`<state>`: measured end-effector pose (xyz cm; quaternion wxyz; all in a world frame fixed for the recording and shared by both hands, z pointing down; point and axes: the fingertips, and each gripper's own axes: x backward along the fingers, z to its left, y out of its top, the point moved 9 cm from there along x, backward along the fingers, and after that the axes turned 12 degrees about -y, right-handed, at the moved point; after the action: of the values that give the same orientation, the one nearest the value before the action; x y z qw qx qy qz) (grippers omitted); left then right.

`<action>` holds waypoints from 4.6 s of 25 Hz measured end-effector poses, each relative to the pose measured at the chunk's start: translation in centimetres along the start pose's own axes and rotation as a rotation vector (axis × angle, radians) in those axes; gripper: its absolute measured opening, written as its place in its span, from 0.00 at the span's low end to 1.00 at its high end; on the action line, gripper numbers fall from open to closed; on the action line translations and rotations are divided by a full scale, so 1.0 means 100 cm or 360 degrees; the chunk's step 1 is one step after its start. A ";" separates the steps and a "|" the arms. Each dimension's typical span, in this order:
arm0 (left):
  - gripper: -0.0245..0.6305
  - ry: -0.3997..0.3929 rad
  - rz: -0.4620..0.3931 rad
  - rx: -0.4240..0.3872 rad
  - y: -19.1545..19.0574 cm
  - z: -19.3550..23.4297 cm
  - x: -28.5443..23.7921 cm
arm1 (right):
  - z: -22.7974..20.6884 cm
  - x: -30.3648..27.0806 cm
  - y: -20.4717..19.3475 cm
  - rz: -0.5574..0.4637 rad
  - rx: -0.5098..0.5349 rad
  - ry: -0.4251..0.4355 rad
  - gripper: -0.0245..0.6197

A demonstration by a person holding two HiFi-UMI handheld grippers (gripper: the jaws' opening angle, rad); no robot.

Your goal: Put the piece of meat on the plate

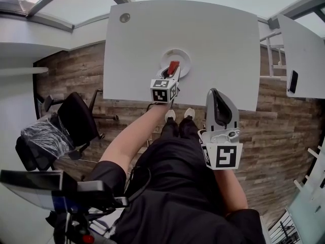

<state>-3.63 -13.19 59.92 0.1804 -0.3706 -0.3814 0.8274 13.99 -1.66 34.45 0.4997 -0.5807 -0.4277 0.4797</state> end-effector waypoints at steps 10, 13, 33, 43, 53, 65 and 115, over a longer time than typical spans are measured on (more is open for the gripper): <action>0.18 0.0034 0.0067 0.0040 -0.007 0.007 -0.015 | 0.004 -0.002 0.000 -0.0006 0.0010 0.0038 0.05; 0.18 0.0052 0.0078 0.0051 -0.011 0.014 -0.021 | 0.004 -0.003 -0.001 -0.0017 0.0012 0.0044 0.05; 0.18 0.0016 0.0249 0.0021 -0.028 0.025 -0.040 | 0.006 0.002 -0.003 0.0027 0.0027 0.0045 0.05; 0.18 0.0057 0.0329 -0.0022 -0.026 0.027 -0.046 | 0.001 0.006 -0.001 0.0014 0.0008 0.0004 0.05; 0.19 0.0114 0.0313 -0.0093 -0.023 0.032 -0.043 | -0.006 0.010 -0.001 -0.0003 0.0003 -0.0060 0.05; 0.33 0.0149 0.0306 -0.0101 -0.026 0.034 -0.041 | -0.001 0.014 -0.003 0.0005 0.0009 -0.0038 0.05; 0.50 0.0073 0.0155 -0.0201 -0.017 0.019 0.016 | 0.028 0.044 -0.006 -0.0007 -0.0012 0.0012 0.05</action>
<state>-6.09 -12.14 61.25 0.1247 -0.4183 -0.4101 0.8008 11.96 3.22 34.37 0.5002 -0.5835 -0.4289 0.4748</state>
